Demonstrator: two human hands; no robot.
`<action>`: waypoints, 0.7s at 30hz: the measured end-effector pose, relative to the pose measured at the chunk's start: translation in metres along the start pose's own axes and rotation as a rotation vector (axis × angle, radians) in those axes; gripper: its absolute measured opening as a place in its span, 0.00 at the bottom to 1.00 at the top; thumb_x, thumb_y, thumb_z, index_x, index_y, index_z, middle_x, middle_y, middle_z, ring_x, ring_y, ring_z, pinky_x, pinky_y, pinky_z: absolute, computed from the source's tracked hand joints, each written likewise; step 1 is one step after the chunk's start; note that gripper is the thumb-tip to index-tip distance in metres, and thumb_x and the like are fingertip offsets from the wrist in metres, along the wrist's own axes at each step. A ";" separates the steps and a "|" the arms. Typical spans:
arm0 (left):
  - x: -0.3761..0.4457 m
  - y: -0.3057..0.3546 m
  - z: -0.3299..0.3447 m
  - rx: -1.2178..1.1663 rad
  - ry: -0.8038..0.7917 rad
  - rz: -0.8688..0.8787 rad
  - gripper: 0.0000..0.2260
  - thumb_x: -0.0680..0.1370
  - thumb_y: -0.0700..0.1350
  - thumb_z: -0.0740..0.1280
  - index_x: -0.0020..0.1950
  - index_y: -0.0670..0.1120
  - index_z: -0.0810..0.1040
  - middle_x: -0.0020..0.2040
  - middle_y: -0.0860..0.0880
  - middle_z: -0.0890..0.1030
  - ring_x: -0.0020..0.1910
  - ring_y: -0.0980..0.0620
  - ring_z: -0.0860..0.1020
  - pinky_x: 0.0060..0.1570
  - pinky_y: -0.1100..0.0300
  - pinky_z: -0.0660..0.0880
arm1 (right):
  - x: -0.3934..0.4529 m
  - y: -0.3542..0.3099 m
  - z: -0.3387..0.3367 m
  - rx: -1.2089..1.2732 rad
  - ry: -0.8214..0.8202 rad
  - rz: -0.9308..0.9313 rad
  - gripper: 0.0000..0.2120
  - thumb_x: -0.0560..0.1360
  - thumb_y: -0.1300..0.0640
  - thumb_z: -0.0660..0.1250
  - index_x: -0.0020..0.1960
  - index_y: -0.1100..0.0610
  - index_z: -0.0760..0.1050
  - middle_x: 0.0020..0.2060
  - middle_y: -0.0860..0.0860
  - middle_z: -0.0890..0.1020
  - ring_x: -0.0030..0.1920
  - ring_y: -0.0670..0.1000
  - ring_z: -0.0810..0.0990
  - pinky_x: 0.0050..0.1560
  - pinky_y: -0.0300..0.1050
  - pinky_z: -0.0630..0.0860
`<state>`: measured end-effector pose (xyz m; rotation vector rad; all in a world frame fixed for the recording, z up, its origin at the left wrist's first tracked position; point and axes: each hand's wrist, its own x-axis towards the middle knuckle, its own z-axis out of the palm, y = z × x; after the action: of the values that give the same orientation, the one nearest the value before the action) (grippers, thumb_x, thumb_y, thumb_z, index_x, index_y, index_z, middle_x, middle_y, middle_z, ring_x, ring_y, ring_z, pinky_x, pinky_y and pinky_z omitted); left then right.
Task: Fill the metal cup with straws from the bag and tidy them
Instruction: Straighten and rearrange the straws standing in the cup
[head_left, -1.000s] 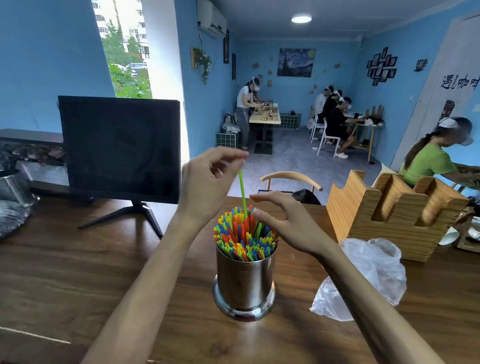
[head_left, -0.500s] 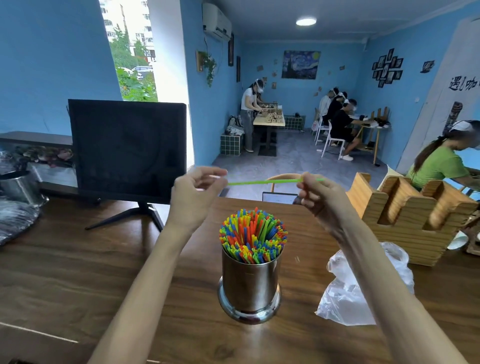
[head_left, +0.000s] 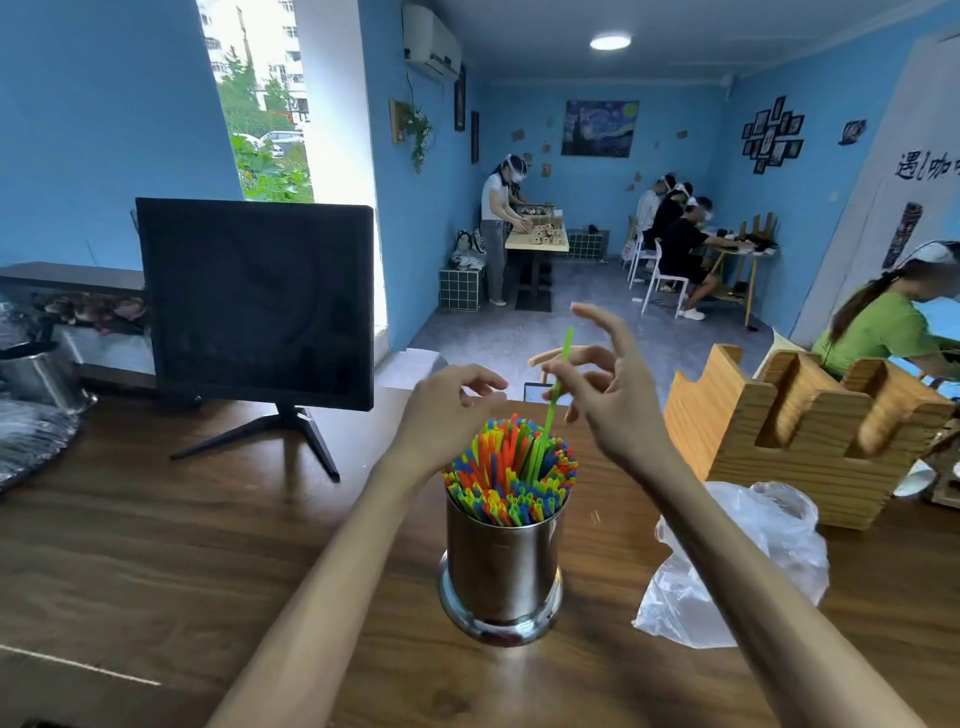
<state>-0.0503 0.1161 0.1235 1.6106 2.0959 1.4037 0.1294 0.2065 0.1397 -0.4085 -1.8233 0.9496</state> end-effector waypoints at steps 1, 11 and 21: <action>0.005 0.000 0.004 0.047 -0.081 -0.010 0.05 0.79 0.53 0.71 0.54 0.58 0.83 0.46 0.61 0.80 0.47 0.61 0.80 0.42 0.70 0.71 | -0.004 0.006 0.004 -0.096 -0.024 -0.014 0.22 0.79 0.62 0.71 0.66 0.43 0.71 0.48 0.51 0.85 0.36 0.51 0.86 0.33 0.45 0.80; 0.025 -0.004 0.015 0.231 -0.189 0.026 0.09 0.76 0.56 0.74 0.51 0.53 0.89 0.37 0.60 0.79 0.37 0.62 0.76 0.38 0.69 0.71 | -0.022 0.030 0.010 -0.489 -0.185 -0.066 0.16 0.81 0.52 0.69 0.67 0.47 0.73 0.39 0.48 0.84 0.39 0.48 0.81 0.42 0.49 0.78; 0.023 0.006 -0.008 0.166 -0.087 0.102 0.02 0.75 0.49 0.76 0.45 0.53 0.89 0.38 0.60 0.84 0.40 0.64 0.79 0.47 0.59 0.76 | -0.015 0.026 0.004 -0.392 -0.322 0.051 0.19 0.78 0.41 0.69 0.65 0.48 0.81 0.53 0.39 0.84 0.50 0.37 0.82 0.50 0.40 0.78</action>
<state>-0.0601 0.1300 0.1416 1.8299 2.1577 1.1911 0.1291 0.2117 0.1098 -0.5691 -2.3144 0.7179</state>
